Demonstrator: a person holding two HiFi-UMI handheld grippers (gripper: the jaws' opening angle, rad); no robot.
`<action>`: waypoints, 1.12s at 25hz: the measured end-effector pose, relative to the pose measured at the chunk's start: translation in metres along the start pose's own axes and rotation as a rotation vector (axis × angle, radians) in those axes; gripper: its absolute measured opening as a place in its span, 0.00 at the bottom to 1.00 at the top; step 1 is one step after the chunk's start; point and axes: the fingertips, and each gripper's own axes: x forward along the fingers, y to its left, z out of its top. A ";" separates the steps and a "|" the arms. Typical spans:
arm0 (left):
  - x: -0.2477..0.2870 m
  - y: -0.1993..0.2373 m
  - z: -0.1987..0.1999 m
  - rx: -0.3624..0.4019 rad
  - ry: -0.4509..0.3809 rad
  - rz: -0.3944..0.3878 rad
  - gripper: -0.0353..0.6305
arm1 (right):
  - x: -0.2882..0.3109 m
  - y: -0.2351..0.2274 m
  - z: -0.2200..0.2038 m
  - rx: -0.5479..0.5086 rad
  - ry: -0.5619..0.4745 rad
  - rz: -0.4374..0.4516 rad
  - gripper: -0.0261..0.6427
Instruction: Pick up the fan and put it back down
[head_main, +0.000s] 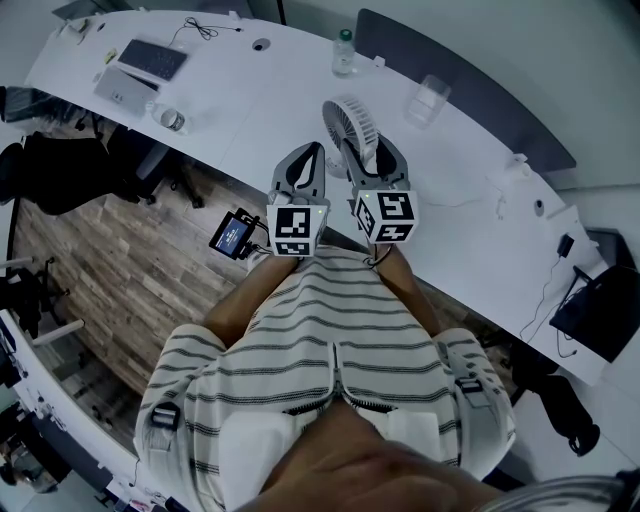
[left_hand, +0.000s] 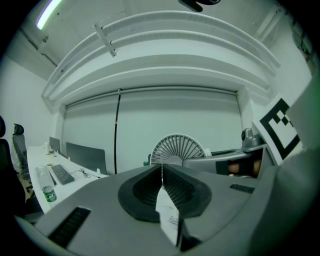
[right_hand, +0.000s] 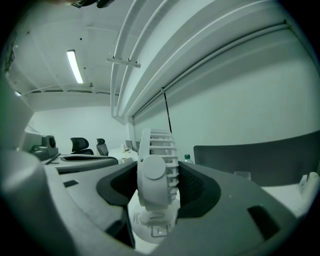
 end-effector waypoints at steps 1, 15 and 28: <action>0.000 0.000 0.000 0.001 -0.001 0.001 0.06 | 0.000 0.000 0.000 0.000 -0.001 0.001 0.38; -0.003 -0.001 0.002 0.027 -0.016 0.005 0.06 | 0.000 0.000 -0.001 0.001 -0.003 0.000 0.38; -0.002 0.004 -0.001 0.011 -0.006 0.019 0.06 | 0.002 -0.001 -0.001 0.000 0.001 -0.007 0.38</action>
